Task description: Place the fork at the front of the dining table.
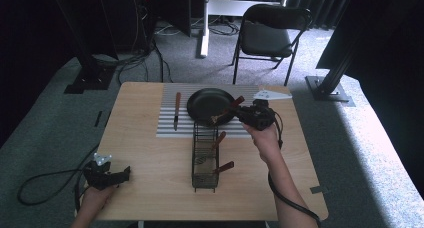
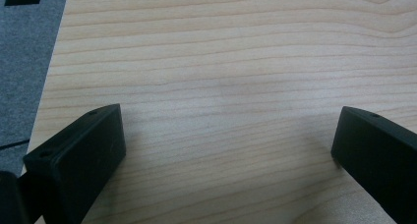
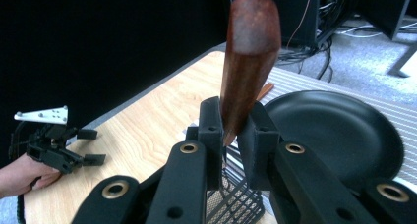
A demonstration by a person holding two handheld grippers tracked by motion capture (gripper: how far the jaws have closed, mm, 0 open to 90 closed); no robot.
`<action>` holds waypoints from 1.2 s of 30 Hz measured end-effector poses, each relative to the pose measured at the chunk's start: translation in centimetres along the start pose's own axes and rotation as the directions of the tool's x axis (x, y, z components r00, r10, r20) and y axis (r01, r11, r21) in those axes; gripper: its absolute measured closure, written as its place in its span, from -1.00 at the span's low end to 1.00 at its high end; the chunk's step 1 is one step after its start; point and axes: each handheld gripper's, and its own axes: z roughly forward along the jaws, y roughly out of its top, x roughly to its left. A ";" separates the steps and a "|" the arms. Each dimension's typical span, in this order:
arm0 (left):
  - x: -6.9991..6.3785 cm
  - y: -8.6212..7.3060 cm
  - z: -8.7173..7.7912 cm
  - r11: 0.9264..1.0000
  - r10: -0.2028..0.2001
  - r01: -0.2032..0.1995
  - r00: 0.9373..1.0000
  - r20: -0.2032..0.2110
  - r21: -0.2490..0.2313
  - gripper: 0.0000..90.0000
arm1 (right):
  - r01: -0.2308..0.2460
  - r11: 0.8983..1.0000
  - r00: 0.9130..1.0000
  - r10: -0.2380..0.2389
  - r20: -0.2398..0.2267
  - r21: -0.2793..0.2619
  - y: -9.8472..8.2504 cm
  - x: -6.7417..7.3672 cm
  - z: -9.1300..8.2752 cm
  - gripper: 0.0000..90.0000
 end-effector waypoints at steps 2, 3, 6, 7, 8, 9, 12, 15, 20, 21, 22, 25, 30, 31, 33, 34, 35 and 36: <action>0.0 0.0 0.0 1.000 0.000 0.000 1.000 0.000 0.000 -1.00 | -0.005 1.000 1.000 0.005 0.001 -0.009 0.2 -0.1 -0.5 0.80; 0.0 0.0 0.0 1.000 0.000 0.000 1.000 0.000 0.000 -1.00 | -0.005 1.000 1.000 0.005 0.002 -0.014 0.4 -0.1 -0.8 0.80; 0.0 0.0 0.0 1.000 -0.001 0.001 1.000 0.000 -0.001 -1.00 | -0.010 1.000 1.000 0.010 0.007 -0.030 0.8 -0.3 -1.6 0.80; 0.0 0.0 0.0 1.000 0.000 0.000 1.000 0.000 0.000 -1.00 | -0.011 0.999 1.000 0.011 0.012 -0.037 0.9 -0.4 -1.9 0.80; 0.0 0.0 0.0 1.000 0.000 0.000 1.000 0.000 0.000 -1.00 | -0.013 0.999 1.000 0.014 0.016 -0.045 1.0 -0.5 -2.3 0.80; 0.0 0.0 0.0 1.000 -0.001 0.001 1.000 0.000 0.000 -1.00 | -0.016 0.999 1.000 0.016 0.015 -0.050 1.1 -0.6 -2.6 0.80; 0.0 0.0 0.0 1.000 0.000 0.000 1.000 0.000 0.000 -1.00 | -0.021 0.998 0.999 0.023 0.035 -0.056 1.2 -1.1 -3.4 0.80; 0.0 0.0 0.0 1.000 0.000 0.000 1.000 0.000 0.000 -1.00 | -0.026 0.998 0.998 0.029 0.051 -0.065 1.3 -1.6 -4.1 0.80; 0.0 0.0 0.0 1.000 -0.001 0.001 1.000 0.000 0.000 -1.00 | -0.046 0.997 0.994 0.051 0.092 -0.063 0.7 -3.2 -5.1 0.80; 0.0 0.0 0.0 1.000 -0.001 0.001 1.000 0.000 0.000 -1.00 | -0.046 0.997 0.994 0.051 0.092 -0.063 0.7 -3.2 -5.1 0.80; 0.0 0.0 0.0 1.000 -0.001 0.001 1.000 0.000 0.000 -1.00 | -0.051 0.997 0.993 0.057 0.102 -0.062 0.5 -3.5 -5.3 0.80; 0.0 0.0 0.0 1.000 0.000 0.000 1.000 0.000 0.000 -1.00 | -0.070 0.996 0.985 0.077 0.151 -0.054 -0.4 -4.8 -5.8 0.80; 0.0 0.0 0.0 1.000 0.001 -0.001 1.000 -0.001 0.001 -1.00 | -0.103 0.995 0.969 0.105 0.226 -0.018 -2.0 -6.7 -5.8 0.80; 0.0 0.0 0.0 1.000 0.000 0.000 1.000 0.000 0.001 -1.00 | -0.110 0.994 0.965 0.110 0.238 -0.014 -2.4 -7.0 -5.7 0.80; 0.0 0.0 0.0 1.000 0.000 0.000 1.000 0.000 0.001 -1.00 | -0.124 0.992 0.958 0.118 0.261 0.004 -3.1 -7.6 -5.4 0.80; 0.0 0.0 0.0 1.000 -0.001 0.001 1.000 0.000 0.001 -1.00 | -0.134 0.991 0.954 0.125 0.273 0.012 -3.5 -7.8 -5.2 0.80; 0.0 0.0 0.0 1.000 0.000 0.000 1.000 0.000 0.001 -1.00 | -0.136 0.990 0.950 0.123 0.288 0.025 -3.8 -8.0 -5.0 0.80; 0.0 0.0 0.0 1.000 0.000 0.000 1.000 0.000 0.001 -1.00 | -0.138 0.990 0.945 0.120 0.305 0.036 -4.1 -8.2 -4.7 0.80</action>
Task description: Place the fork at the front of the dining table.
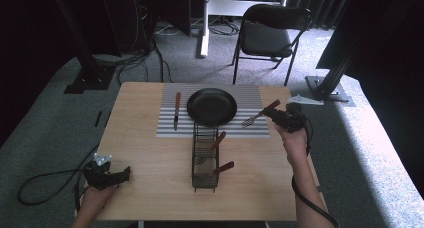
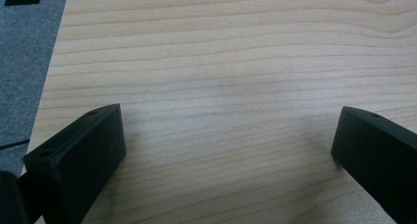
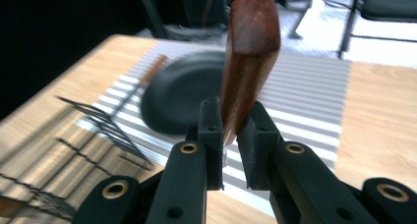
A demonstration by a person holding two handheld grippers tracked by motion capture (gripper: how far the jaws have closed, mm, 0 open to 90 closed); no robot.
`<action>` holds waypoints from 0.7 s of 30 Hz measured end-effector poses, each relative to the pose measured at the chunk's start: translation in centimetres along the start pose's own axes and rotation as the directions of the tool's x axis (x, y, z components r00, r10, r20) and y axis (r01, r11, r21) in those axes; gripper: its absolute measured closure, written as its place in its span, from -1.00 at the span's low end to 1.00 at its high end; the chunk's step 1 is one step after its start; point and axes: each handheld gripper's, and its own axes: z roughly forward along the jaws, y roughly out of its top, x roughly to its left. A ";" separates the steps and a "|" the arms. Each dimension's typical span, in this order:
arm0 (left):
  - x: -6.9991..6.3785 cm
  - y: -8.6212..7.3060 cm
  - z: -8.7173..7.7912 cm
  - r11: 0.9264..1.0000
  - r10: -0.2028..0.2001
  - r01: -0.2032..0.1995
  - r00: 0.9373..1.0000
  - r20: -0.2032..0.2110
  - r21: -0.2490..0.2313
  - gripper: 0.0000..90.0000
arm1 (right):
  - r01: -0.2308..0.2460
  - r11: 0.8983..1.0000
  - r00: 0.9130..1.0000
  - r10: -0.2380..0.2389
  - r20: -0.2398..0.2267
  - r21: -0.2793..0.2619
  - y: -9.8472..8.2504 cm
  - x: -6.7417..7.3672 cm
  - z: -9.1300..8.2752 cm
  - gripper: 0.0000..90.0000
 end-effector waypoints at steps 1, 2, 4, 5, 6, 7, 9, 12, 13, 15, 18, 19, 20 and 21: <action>0.0 0.0 0.0 1.000 0.000 0.000 1.000 0.000 0.000 -1.00 | 0.000 1.000 1.000 0.000 0.017 0.011 -0.2 -0.1 0.2 0.80; 0.0 0.0 0.0 1.000 0.000 0.000 1.000 0.000 0.000 -1.00 | 0.005 1.000 0.999 -0.005 0.032 0.018 -0.4 -0.2 0.5 0.80; 0.0 0.0 0.0 1.000 0.000 0.000 1.000 0.000 0.000 -1.00 | 0.007 1.000 0.999 -0.008 0.046 0.026 -0.6 -0.3 0.7 0.80; 0.0 0.0 0.0 1.000 0.000 0.000 1.000 0.000 0.000 -1.00 | 0.017 0.999 0.995 -0.022 0.094 0.051 -1.0 -0.4 1.3 0.80; 0.0 0.0 0.0 1.000 0.000 0.000 1.000 0.000 0.000 -1.00 | 0.017 0.999 0.995 -0.022 0.094 0.051 -1.0 -0.4 1.3 0.80; 0.0 0.0 0.0 1.000 0.000 0.000 1.000 0.000 0.000 -1.00 | 0.032 0.996 0.991 -0.042 0.131 0.080 -1.1 -0.4 1.8 0.80; 0.0 0.0 0.0 1.000 0.000 0.000 1.000 0.000 0.000 -1.00 | 0.042 0.993 0.985 -0.060 0.159 0.113 -1.4 -0.2 2.5 0.80; 0.0 0.0 0.0 1.000 0.000 0.000 1.000 0.000 0.000 -1.00 | 0.043 0.991 0.983 -0.064 0.173 0.126 -1.5 -0.1 3.1 0.80; 0.0 0.0 0.0 1.000 0.000 0.000 1.000 0.000 0.000 -1.00 | 0.041 0.989 0.981 -0.066 0.180 0.141 -1.7 0.0 3.8 0.80; 0.0 0.0 0.0 1.000 0.000 0.000 1.000 0.000 0.000 -1.00 | 0.039 0.990 0.981 -0.063 0.184 0.133 -1.7 0.1 3.9 0.80; 0.0 0.0 0.0 1.000 0.000 0.000 1.000 0.000 0.000 -1.00 | 0.048 0.989 0.978 -0.075 0.195 0.139 -1.3 0.4 4.4 0.79; 0.0 0.0 0.0 1.000 0.000 0.000 1.000 0.000 0.000 -1.00 | 0.056 0.989 0.976 -0.084 0.200 0.140 -1.1 0.6 4.7 0.79; 0.0 0.0 0.0 1.000 0.000 0.000 1.000 0.000 0.000 -1.00 | 0.056 0.989 0.976 -0.084 0.200 0.140 -1.1 0.6 4.7 0.79; 0.0 0.0 0.0 1.000 0.000 0.000 1.000 0.000 0.000 -1.00 | 0.030 0.992 0.979 -0.054 0.194 0.122 -1.1 0.4 5.0 0.76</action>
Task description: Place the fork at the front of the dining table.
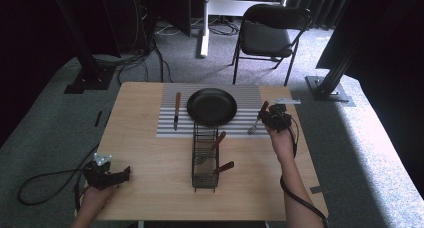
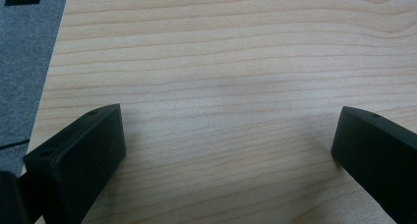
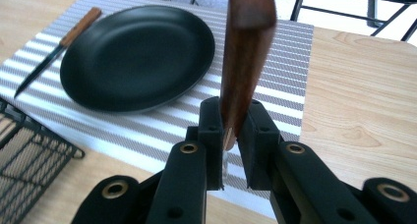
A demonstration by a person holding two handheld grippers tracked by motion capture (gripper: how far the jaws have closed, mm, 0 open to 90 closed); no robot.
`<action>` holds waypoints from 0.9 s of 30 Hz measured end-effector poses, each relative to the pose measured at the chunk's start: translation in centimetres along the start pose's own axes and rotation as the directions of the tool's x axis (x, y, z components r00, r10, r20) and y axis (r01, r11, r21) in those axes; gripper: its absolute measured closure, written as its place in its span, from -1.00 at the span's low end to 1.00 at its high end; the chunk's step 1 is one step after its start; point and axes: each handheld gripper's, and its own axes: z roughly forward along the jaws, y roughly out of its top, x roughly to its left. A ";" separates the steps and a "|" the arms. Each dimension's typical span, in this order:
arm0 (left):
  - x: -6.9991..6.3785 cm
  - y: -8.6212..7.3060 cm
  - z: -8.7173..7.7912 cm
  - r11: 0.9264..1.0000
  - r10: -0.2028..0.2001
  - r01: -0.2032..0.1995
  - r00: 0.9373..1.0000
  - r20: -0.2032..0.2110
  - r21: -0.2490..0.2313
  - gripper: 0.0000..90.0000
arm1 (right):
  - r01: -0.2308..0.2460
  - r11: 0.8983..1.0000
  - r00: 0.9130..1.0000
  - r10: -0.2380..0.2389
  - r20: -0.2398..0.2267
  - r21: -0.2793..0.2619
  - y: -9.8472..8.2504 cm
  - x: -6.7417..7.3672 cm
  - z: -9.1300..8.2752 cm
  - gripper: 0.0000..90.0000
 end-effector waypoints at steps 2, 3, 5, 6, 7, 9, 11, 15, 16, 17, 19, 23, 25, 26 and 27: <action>0.0 0.0 0.0 1.000 0.000 0.000 1.000 0.000 0.000 -1.00 | -0.037 0.999 0.999 0.037 -0.020 -0.001 -0.1 -0.3 0.5 0.74; 0.0 0.0 0.0 1.000 0.000 0.000 1.000 0.000 0.000 -1.00 | -0.037 0.999 0.999 0.037 -0.020 -0.001 -0.1 -0.3 0.5 0.74; 0.0 0.0 0.0 1.000 0.000 0.000 1.000 0.000 0.000 -1.00 | -0.052 0.998 0.999 0.053 -0.011 0.018 -0.5 -0.4 1.4 0.76; 0.0 0.0 0.0 1.000 0.000 0.000 1.000 0.000 0.000 -1.00 | -0.059 0.998 0.998 0.059 -0.009 0.021 -0.7 -0.5 1.8 0.76; 0.0 0.0 0.0 1.000 0.000 0.000 1.000 0.000 0.000 -1.00 | -0.071 0.997 0.998 0.071 0.002 0.012 -0.9 -0.5 2.2 0.78; 0.0 0.0 0.0 1.000 -0.001 0.001 1.000 0.000 0.000 -1.00 | -0.067 0.998 0.997 0.067 0.032 0.008 -0.6 -0.3 2.7 0.79; 0.0 0.0 0.0 1.000 0.000 0.000 1.000 0.000 0.000 -1.00 | -0.064 0.998 0.997 0.063 0.044 0.014 -0.2 -0.1 3.1 0.79; 0.0 0.0 0.0 1.000 0.000 0.000 1.000 0.000 0.000 -1.00 | -0.054 0.998 0.997 0.051 0.063 0.045 1.1 0.3 4.4 0.79; 0.0 0.0 0.0 1.000 -0.001 0.001 1.000 0.000 0.000 -1.00 | -0.054 0.997 0.997 0.050 0.066 0.057 1.5 0.4 4.8 0.80; 0.0 0.0 0.0 1.000 0.000 0.000 1.000 0.000 0.000 -1.00 | -0.056 0.996 0.996 0.051 0.071 0.068 1.8 0.4 5.2 0.80; 0.0 0.0 0.0 1.000 0.000 0.000 1.000 0.000 0.000 -1.00 | -0.059 0.994 0.996 0.052 0.077 0.092 2.5 0.4 6.1 0.80; 0.0 0.0 0.0 1.000 -0.001 0.001 1.000 0.000 0.000 -1.00 | -0.070 0.988 0.995 0.058 0.087 0.140 3.6 0.3 7.9 0.80; 0.0 0.0 0.0 1.000 0.000 0.000 1.000 0.000 0.000 -1.00 | -0.071 0.986 0.994 0.058 0.090 0.150 3.9 0.2 8.3 0.80; 0.0 0.0 0.0 1.000 0.000 0.000 1.000 0.000 0.000 -1.00 | -0.086 0.982 0.993 0.071 0.094 0.167 4.2 0.1 9.0 0.80; 0.0 0.0 0.0 1.000 0.001 -0.001 1.000 0.000 0.000 -1.00 | -0.094 0.980 0.992 0.077 0.100 0.176 4.3 0.0 9.5 0.80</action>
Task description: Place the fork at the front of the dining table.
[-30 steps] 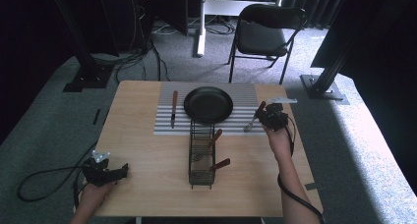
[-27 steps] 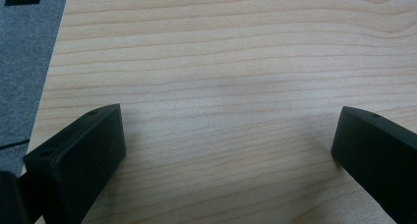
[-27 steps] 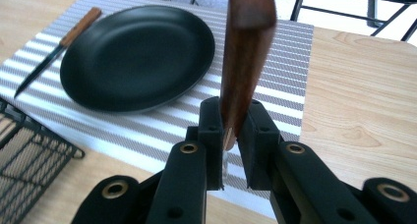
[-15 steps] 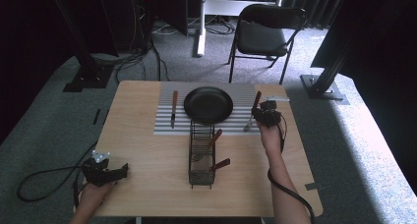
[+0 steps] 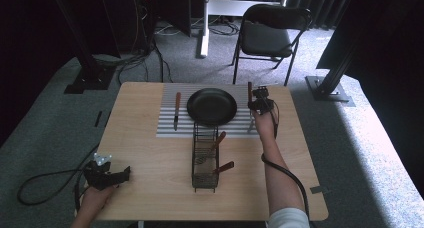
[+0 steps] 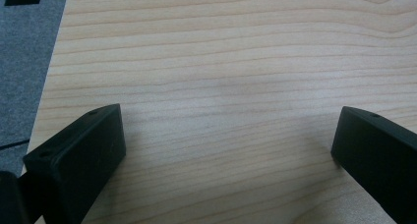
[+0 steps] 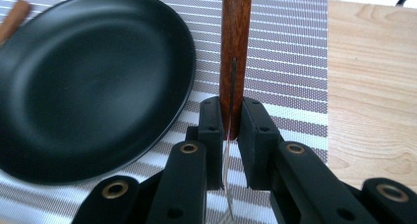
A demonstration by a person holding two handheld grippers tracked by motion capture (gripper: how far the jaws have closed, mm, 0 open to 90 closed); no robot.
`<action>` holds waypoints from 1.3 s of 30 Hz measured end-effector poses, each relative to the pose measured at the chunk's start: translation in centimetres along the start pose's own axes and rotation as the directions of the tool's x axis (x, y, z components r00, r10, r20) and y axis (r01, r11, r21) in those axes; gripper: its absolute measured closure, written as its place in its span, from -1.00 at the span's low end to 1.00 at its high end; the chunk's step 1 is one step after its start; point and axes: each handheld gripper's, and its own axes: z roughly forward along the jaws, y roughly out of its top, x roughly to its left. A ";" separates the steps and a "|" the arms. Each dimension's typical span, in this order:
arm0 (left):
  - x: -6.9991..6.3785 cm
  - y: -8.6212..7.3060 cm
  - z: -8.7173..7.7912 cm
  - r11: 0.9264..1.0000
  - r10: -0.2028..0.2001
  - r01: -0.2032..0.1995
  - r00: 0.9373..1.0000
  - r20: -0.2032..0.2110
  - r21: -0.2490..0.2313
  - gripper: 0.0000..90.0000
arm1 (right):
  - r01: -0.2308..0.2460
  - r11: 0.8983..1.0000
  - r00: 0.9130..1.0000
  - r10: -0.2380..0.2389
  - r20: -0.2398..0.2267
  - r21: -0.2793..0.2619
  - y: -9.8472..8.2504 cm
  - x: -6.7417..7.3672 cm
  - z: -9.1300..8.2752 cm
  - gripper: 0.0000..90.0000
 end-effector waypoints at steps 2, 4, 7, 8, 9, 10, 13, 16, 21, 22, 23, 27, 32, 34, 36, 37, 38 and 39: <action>0.0 0.0 0.0 1.000 -0.001 0.001 1.000 0.000 0.000 -1.00 | -0.020 0.999 1.000 0.020 0.001 0.027 0.5 -0.1 0.9 0.80; 0.0 0.0 0.0 1.000 -0.001 0.001 1.000 0.000 0.000 -1.00 | -0.038 0.998 0.999 0.037 0.006 0.053 1.0 -0.3 1.8 0.80; 0.0 0.0 0.0 1.000 -0.001 0.001 1.000 0.000 0.000 -1.00 | -0.068 0.993 0.998 0.067 0.020 0.094 1.5 -0.5 3.4 0.79; 0.0 0.0 0.0 1.000 -0.001 0.001 1.000 0.000 0.000 -1.00 | -0.073 0.992 0.997 0.070 0.027 0.105 1.6 -0.6 3.9 0.79; 0.0 0.0 0.0 1.000 -0.001 0.001 1.000 0.000 0.000 -1.00 | -0.082 0.990 0.996 0.079 0.035 0.115 1.7 -0.6 4.4 0.80; 0.0 0.0 0.0 1.000 -0.001 0.001 1.000 0.000 0.000 -1.00 | -0.087 0.988 0.996 0.082 0.044 0.125 1.8 -0.6 4.9 0.79; 0.0 0.0 0.0 1.000 -0.001 0.001 1.000 0.000 0.000 -1.00 | -0.113 0.981 0.993 0.105 0.059 0.159 1.7 -0.4 6.2 0.79; 0.0 0.0 0.0 1.000 -0.001 0.001 1.000 0.000 -0.001 -1.00 | -0.123 0.978 0.991 0.112 0.069 0.172 1.5 -0.2 7.2 0.79; 0.0 0.0 0.0 1.000 -0.002 0.002 1.000 0.000 0.000 -1.00 | -0.124 0.975 0.989 0.106 0.104 0.184 1.3 0.2 8.1 0.79; 0.0 0.0 0.0 1.000 -0.001 0.001 1.000 0.000 0.000 -1.00 | -0.128 0.974 0.988 0.109 0.109 0.187 1.2 0.3 8.3 0.79; 0.0 0.0 0.0 1.000 -0.002 0.002 1.000 0.000 0.000 -1.00 | -0.130 0.973 0.987 0.110 0.113 0.189 1.1 0.3 8.4 0.79; 0.0 0.0 0.0 1.000 -0.001 0.001 1.000 0.000 0.000 -1.00 | -0.124 0.974 0.988 0.104 0.114 0.188 0.8 0.4 8.7 0.76; 0.0 0.0 0.0 1.000 -0.002 0.002 1.000 0.000 0.000 -1.00 | -0.119 0.979 0.989 0.103 0.103 0.166 1.0 0.6 7.3 0.47; 0.0 0.0 0.0 1.000 -0.001 0.001 1.000 0.000 0.000 -1.00 | -0.123 0.981 0.991 0.112 0.079 0.149 1.0 0.4 6.5 0.40; 0.0 0.0 0.0 1.000 -0.001 0.001 1.000 0.000 0.000 -1.00 | -0.120 0.983 0.992 0.114 0.049 0.140 0.9 0.3 5.5 0.31; 0.0 0.0 0.0 1.000 -0.002 0.002 1.000 0.000 0.000 -1.00 | -0.114 0.985 0.993 0.110 0.037 0.129 0.7 0.3 4.9 0.27; 0.0 0.0 0.0 1.000 -0.002 0.002 1.000 0.000 0.000 -1.00 | -0.112 0.986 0.994 0.111 0.019 0.123 0.6 0.3 4.4 0.25; 0.0 0.0 0.0 1.000 -0.001 0.001 1.000 0.000 0.000 -1.00 | -0.109 0.986 0.994 0.110 -0.005 0.125 0.3 0.3 3.8 0.25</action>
